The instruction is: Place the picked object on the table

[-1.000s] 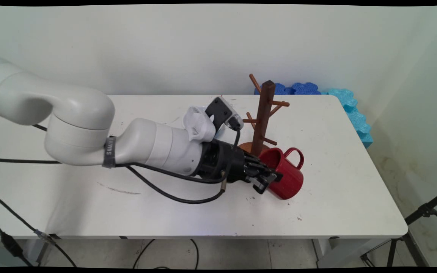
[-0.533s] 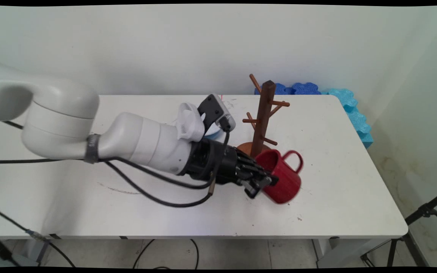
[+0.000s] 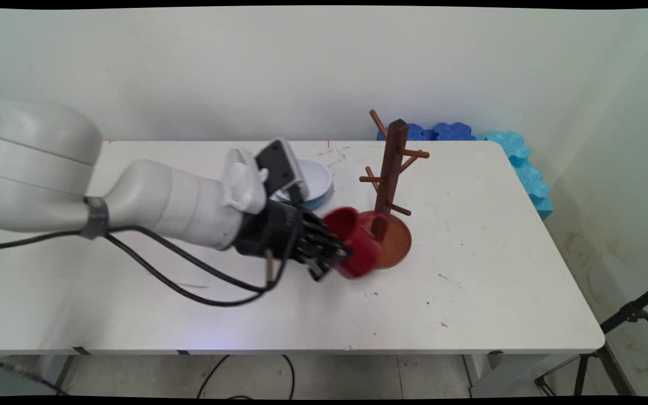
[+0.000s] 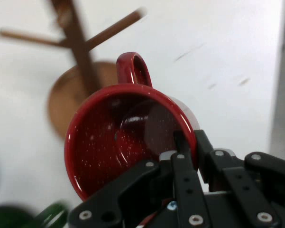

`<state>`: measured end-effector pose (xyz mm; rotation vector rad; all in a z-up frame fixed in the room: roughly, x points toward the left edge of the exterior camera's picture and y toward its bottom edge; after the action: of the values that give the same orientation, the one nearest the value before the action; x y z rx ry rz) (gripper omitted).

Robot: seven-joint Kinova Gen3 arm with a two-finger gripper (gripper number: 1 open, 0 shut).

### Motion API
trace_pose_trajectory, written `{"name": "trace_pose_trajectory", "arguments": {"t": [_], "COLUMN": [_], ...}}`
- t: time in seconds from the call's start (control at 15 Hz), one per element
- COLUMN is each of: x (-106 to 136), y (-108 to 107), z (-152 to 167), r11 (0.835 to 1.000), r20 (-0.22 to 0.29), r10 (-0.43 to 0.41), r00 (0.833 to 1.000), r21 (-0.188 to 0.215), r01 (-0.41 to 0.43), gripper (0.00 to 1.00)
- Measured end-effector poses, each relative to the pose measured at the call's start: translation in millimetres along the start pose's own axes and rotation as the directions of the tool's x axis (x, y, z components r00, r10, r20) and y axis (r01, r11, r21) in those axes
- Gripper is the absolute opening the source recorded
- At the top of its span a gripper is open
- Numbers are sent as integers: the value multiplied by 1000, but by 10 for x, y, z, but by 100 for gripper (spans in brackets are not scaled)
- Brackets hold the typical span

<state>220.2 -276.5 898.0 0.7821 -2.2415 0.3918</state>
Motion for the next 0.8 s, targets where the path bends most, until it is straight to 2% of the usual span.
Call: {"name": "trace_pose_trajectory", "arguments": {"t": [0.07,0.2,0.47,0.8], "x": [-22,-48,-52,-71], "y": [-52,-126,-155,-149], "z": [-50,-157,-268,-427], "r11": [1000,1000,998,988], "r20": [13,18,19,20], "r10": [6,18,45,124], "r00": [1000,1000,999,992], "r21": [12,2,-46,-97], "r01": [-6,-18,-44,-122], "gripper": [0,0,0,0]}}
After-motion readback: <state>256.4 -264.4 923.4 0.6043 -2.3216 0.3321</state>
